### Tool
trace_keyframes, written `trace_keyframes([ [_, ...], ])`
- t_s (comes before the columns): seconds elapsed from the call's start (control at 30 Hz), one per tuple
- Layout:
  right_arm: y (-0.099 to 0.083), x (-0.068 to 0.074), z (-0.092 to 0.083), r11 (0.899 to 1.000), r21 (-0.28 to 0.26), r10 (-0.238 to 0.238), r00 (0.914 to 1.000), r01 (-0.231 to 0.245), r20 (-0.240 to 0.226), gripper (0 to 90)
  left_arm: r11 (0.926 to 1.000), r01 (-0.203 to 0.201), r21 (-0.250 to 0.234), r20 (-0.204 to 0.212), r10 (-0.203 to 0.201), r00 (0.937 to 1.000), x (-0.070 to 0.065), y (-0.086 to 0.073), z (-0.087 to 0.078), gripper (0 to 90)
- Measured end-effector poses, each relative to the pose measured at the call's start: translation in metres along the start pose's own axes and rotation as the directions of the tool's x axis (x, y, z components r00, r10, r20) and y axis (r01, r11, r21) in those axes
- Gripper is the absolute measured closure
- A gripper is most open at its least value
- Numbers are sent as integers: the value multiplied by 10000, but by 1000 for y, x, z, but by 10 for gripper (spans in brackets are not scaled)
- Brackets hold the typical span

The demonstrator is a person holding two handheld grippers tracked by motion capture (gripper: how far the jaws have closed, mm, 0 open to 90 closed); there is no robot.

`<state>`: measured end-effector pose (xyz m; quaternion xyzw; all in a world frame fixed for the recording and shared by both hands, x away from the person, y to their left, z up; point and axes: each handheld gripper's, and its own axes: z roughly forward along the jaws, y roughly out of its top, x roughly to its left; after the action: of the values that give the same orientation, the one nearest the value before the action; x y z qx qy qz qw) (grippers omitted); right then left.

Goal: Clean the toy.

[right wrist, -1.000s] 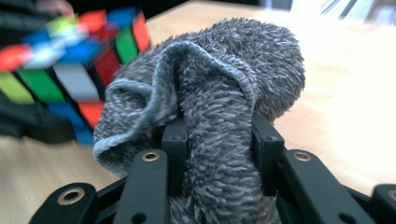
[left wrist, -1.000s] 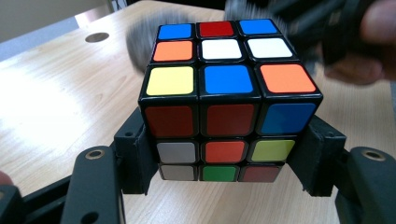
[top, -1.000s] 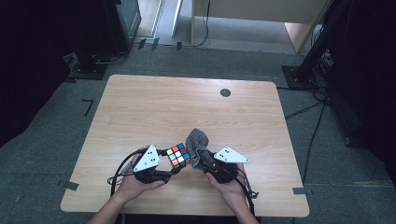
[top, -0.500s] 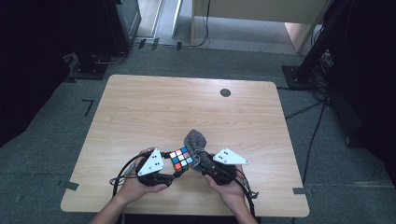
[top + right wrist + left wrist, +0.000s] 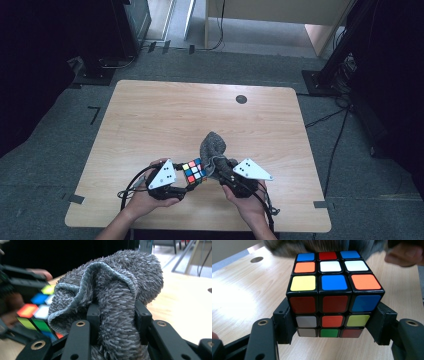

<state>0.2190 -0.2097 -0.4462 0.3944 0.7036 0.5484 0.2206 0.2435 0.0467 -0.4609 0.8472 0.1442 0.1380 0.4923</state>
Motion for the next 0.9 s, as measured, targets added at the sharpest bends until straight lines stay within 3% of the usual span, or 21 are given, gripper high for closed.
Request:
trace_keyframes([
  [0.13, -3, 3, 4, 9997, 244, -4, 9997, 10, -240, 663, 10000, -23, -26, 44, 23, 10000, 0, 1, 0, 341],
  [0.2, -8, 2, 8, 9990, 383, 227, 9991, -213, -366, 665, 10000, -10, 50, 30, 9, 10000, 0, 0, 0, 340],
  [0.43, -15, 0, 13, 9959, 796, 461, 9976, -419, -515, 665, 9996, 125, -245, 51, -124, 9999, 2, 1, -4, 340],
  [0.9, -26, 1, 22, 9858, 1681, -1, 9994, 58, -335, 664, 9989, 246, -391, -24, -247, 9997, 5, 2, -7, 340],
])
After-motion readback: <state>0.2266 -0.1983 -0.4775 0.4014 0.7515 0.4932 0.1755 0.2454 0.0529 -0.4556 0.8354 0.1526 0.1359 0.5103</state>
